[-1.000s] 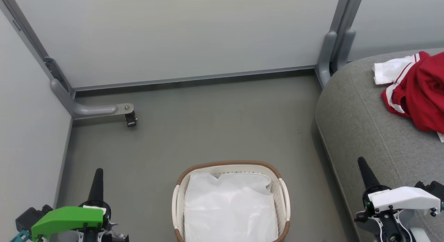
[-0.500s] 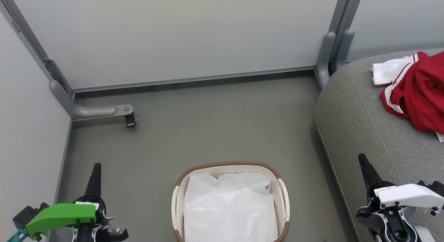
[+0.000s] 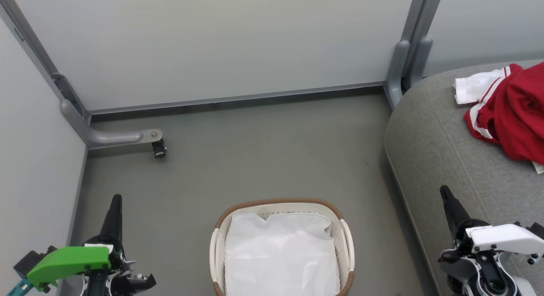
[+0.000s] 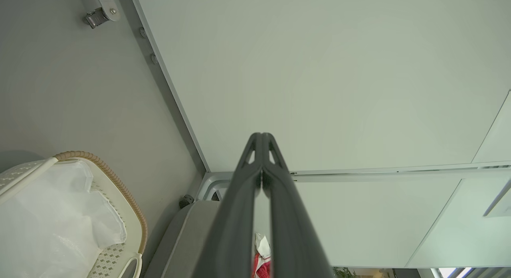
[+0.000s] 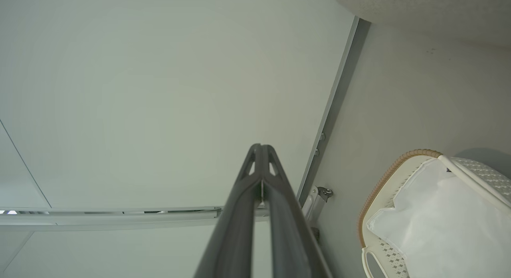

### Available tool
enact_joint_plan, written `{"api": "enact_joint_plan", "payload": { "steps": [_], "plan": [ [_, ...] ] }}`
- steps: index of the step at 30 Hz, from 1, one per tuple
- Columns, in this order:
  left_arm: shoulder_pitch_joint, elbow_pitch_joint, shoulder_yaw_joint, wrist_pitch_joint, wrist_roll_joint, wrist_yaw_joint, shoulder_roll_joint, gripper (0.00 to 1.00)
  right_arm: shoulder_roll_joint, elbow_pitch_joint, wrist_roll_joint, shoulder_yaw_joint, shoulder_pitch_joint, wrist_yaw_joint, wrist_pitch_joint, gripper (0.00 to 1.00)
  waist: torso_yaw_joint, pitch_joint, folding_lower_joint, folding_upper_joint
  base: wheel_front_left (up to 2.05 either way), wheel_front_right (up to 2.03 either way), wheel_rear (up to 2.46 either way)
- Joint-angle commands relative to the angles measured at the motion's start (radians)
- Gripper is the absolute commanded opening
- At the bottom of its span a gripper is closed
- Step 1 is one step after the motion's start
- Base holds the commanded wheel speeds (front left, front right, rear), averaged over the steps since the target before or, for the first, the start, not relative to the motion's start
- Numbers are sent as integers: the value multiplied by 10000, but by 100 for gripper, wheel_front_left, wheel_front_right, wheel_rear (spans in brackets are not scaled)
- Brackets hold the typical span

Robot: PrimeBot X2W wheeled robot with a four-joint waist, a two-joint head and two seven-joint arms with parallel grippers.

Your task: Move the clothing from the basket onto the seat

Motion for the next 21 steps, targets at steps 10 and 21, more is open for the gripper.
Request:
{"api": "enact_joint_plan", "payload": {
  "steps": [10,21],
  "plan": [
    [-299,-73,167,230,-750,-110,-14,0,-66,-97,846,-110,-178,-3,224,0,-24,-28,0,0,0,0,0],
    [-295,-67,195,296,-963,-124,-18,0,-66,-106,1097,-133,-175,-3,288,0,-35,-41,0,0,0,0,0]
  ]
}}
